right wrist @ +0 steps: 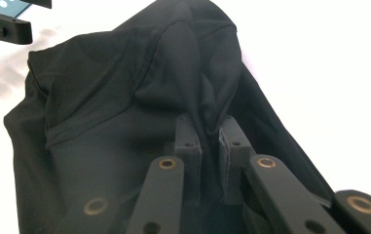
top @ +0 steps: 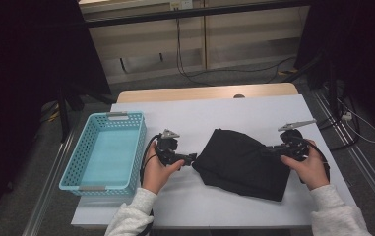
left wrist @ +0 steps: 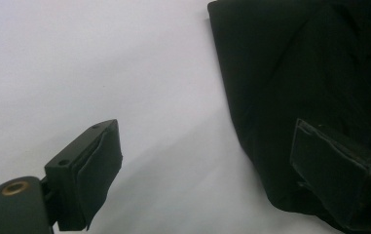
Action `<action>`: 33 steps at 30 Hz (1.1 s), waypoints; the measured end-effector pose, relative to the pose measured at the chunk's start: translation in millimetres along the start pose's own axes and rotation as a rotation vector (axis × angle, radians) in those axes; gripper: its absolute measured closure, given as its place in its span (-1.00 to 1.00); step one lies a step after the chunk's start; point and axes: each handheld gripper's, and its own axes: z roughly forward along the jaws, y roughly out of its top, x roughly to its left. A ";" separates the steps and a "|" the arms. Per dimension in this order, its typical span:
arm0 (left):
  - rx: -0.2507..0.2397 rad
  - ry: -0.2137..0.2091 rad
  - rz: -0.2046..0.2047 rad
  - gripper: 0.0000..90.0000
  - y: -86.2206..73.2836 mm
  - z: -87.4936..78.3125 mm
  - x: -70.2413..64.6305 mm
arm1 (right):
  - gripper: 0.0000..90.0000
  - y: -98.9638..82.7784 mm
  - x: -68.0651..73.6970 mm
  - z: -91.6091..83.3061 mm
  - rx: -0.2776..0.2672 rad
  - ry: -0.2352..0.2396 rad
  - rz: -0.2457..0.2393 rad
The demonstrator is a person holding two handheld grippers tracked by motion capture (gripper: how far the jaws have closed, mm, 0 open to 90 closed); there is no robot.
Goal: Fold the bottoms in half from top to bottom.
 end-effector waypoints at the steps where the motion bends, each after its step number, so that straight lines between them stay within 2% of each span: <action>1: -0.007 0.003 -0.001 -0.74 0.4 -0.8 -0.1 | 0.83 0.1 0.2 -0.1 -0.001 0.000 -0.001; 8: -0.021 0.008 -0.009 -0.74 1.0 -2.3 1.9 | 0.83 -2.0 -0.5 -3.0 0.002 0.009 0.007; 21: -0.010 0.002 0.004 -0.73 1.3 -0.1 -0.8 | 0.83 -5.3 -1.8 -9.3 0.000 0.018 0.018; 33: 0.001 -0.005 0.013 -0.73 2.6 5.1 -3.4 | 0.83 -10.3 -4.9 -12.8 0.007 0.006 0.032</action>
